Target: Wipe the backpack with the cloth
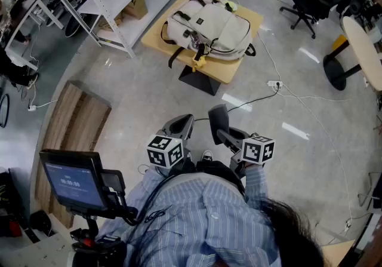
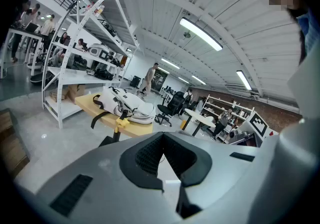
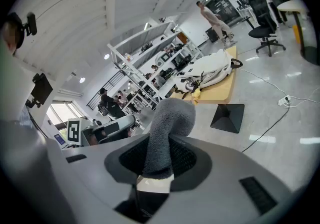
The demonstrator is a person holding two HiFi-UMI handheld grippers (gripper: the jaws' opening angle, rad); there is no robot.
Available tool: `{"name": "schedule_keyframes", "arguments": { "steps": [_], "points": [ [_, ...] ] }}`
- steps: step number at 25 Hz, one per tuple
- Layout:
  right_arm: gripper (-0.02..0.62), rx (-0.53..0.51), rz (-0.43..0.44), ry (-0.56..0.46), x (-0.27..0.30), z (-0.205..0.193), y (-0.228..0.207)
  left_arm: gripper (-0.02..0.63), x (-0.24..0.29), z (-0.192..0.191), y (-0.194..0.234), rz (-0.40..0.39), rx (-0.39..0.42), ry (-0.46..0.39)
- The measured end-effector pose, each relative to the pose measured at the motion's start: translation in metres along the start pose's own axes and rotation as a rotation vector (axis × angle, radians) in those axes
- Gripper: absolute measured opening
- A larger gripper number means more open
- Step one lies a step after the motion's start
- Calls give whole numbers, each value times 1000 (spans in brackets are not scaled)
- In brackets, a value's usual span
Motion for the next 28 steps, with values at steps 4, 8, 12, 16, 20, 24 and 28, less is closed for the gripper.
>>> {"name": "schedule_keyframes", "arguments": {
  "steps": [4, 8, 12, 16, 20, 24, 28],
  "points": [
    [106, 0, 1, 1, -1, -1, 0, 5, 0, -1, 0, 0, -2, 2],
    [106, 7, -1, -3, -5, 3, -1, 5, 4, 1, -6, -7, -1, 10],
    [106, 19, -5, -9, -11, 10, -3, 5, 11, 4, -13, -9, -5, 17],
    [106, 40, -2, -26, -19, 15, -23, 5, 29, 0, -19, -3, -8, 12],
    [106, 32, -2, -19, -27, 20, -39, 5, 43, -1, -27, 6, -8, 5],
    [106, 35, 4, -10, -30, 23, -48, 5, 46, 0, -28, 27, -25, -10],
    [106, 54, 17, 0, -26, 20, -58, 5, 48, 0, -18, 64, -38, -9]
  ]
}}
Point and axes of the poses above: the fingertips, and each gripper's own axes: x forward along the fingers, y to its left, z out of its top, the point moved 3 cm from there along -x, backward along the fingers, and after that the axes turned 2 degrees about -z, right-handed, at the moved point
